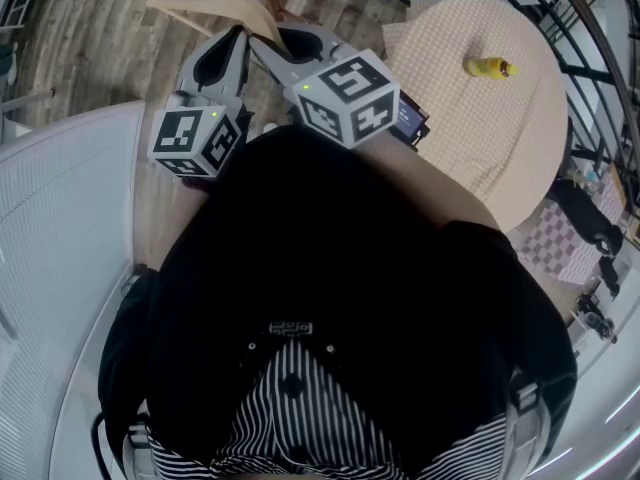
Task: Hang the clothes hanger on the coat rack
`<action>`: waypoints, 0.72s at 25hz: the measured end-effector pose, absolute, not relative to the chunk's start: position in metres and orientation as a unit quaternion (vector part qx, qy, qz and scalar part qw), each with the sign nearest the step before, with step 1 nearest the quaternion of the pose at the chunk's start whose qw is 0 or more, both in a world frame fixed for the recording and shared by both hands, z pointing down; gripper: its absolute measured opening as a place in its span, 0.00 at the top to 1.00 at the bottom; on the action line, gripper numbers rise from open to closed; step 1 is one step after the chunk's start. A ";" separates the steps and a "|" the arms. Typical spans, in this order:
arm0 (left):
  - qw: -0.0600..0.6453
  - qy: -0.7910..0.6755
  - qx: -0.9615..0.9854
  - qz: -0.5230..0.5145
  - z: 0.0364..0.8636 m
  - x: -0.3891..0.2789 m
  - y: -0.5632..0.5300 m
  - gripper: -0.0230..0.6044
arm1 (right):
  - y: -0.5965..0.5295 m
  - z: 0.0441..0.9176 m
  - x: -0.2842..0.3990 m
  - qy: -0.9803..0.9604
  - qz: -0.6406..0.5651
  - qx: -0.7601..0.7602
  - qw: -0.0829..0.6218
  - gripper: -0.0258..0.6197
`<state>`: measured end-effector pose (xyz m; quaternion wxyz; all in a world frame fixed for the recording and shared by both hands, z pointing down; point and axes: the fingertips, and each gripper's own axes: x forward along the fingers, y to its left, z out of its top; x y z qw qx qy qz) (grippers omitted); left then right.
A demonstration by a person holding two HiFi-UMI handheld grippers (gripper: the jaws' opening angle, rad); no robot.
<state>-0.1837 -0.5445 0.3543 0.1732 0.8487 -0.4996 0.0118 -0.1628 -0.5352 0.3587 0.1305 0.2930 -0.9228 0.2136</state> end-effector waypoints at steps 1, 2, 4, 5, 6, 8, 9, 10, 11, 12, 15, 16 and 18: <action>0.174 -0.501 0.848 0.012 0.356 -0.184 -0.547 0.98 | -0.537 0.360 -0.163 -0.923 0.214 0.291 0.131 0.87; 0.174 -0.503 0.847 0.012 0.357 -0.184 -0.549 0.98 | -0.539 0.362 -0.163 -0.924 0.214 0.289 0.132 0.87; 0.175 -0.505 0.845 0.011 0.360 -0.187 -0.553 0.98 | -0.543 0.364 -0.166 -0.925 0.213 0.286 0.134 0.87; 0.175 -0.506 0.845 0.010 0.360 -0.188 -0.555 0.98 | -0.545 0.365 -0.167 -0.925 0.213 0.284 0.134 0.87; 0.175 -0.507 0.844 0.010 0.361 -0.189 -0.557 0.98 | -0.547 0.365 -0.169 -0.925 0.213 0.283 0.135 0.87; 0.174 -0.510 0.842 0.009 0.362 -0.192 -0.561 0.98 | -0.552 0.366 -0.170 -0.926 0.212 0.281 0.135 0.87; 0.174 -0.511 0.842 0.009 0.362 -0.192 -0.563 0.98 | -0.554 0.366 -0.171 -0.927 0.211 0.279 0.135 0.87; 0.174 -0.513 0.841 0.009 0.362 -0.192 -0.566 0.98 | -0.557 0.367 -0.171 -0.927 0.212 0.278 0.135 0.87; 0.174 -0.514 0.840 0.009 0.363 -0.192 -0.568 0.98 | -0.559 0.367 -0.171 -0.928 0.212 0.276 0.135 0.87; 0.175 -0.515 0.839 0.010 0.363 -0.192 -0.571 0.98 | -0.562 0.368 -0.170 -0.928 0.212 0.275 0.136 0.87; 0.177 -0.516 0.838 0.009 0.365 -0.193 -0.578 0.98 | -0.569 0.370 -0.172 -0.928 0.213 0.272 0.139 0.87; 0.178 -0.516 0.838 0.010 0.366 -0.194 -0.581 0.98 | -0.572 0.371 -0.173 -0.928 0.214 0.271 0.141 0.87; 0.181 -0.517 0.837 0.011 0.369 -0.199 -0.588 0.98 | -0.579 0.373 -0.178 -0.928 0.218 0.267 0.145 0.87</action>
